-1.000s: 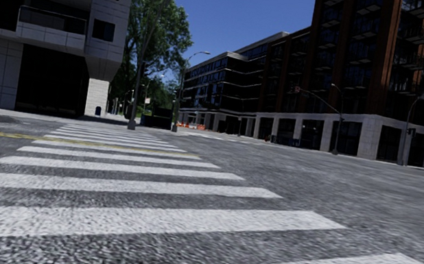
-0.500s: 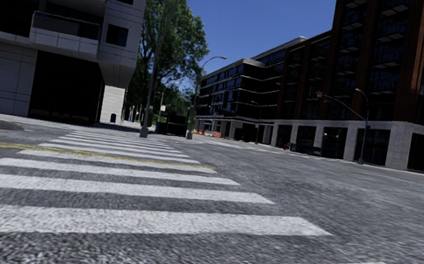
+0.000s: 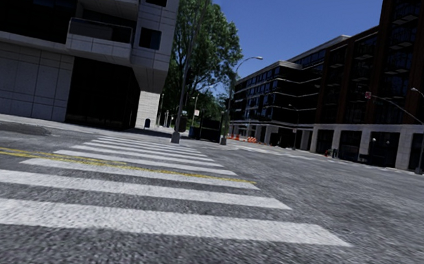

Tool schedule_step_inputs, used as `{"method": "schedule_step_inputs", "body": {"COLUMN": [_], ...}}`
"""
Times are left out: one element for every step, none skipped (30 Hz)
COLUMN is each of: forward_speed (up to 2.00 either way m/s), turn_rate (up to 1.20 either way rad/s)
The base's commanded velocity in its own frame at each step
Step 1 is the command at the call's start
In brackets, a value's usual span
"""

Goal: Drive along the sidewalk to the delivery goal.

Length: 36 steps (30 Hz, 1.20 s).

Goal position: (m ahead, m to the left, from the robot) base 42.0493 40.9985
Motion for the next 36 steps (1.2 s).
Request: {"method": "schedule_step_inputs", "body": {"forward_speed": [2.00, 2.00, 2.00, 2.00, 2.00, 2.00, 2.00, 2.00, 2.00, 2.00, 2.00, 2.00, 2.00, 2.00, 2.00, 2.00, 2.00, 2.00, 2.00, 2.00, 2.00, 2.00, 2.00, 2.00, 2.00, 2.00, 2.00, 2.00, 2.00, 2.00, 2.00, 2.00, 2.00, 2.00, 2.00, 2.00], "turn_rate": [0.41, 0.41, 0.41, 0.41, 0.41, 0.41, 0.41, 0.41, 0.41, 0.41, 0.38, 0.00, 0.00, 0.00, 0.00, 0.00, 0.00, 0.00, 0.00, 0.00, 0.00, 0.00, 0.00, 0.00, 0.00, 0.00, 0.00, 0.00, 0.02, 0.02, 0.02, 0.02, 0.02, 0.03, 0.04, 0.04]}}
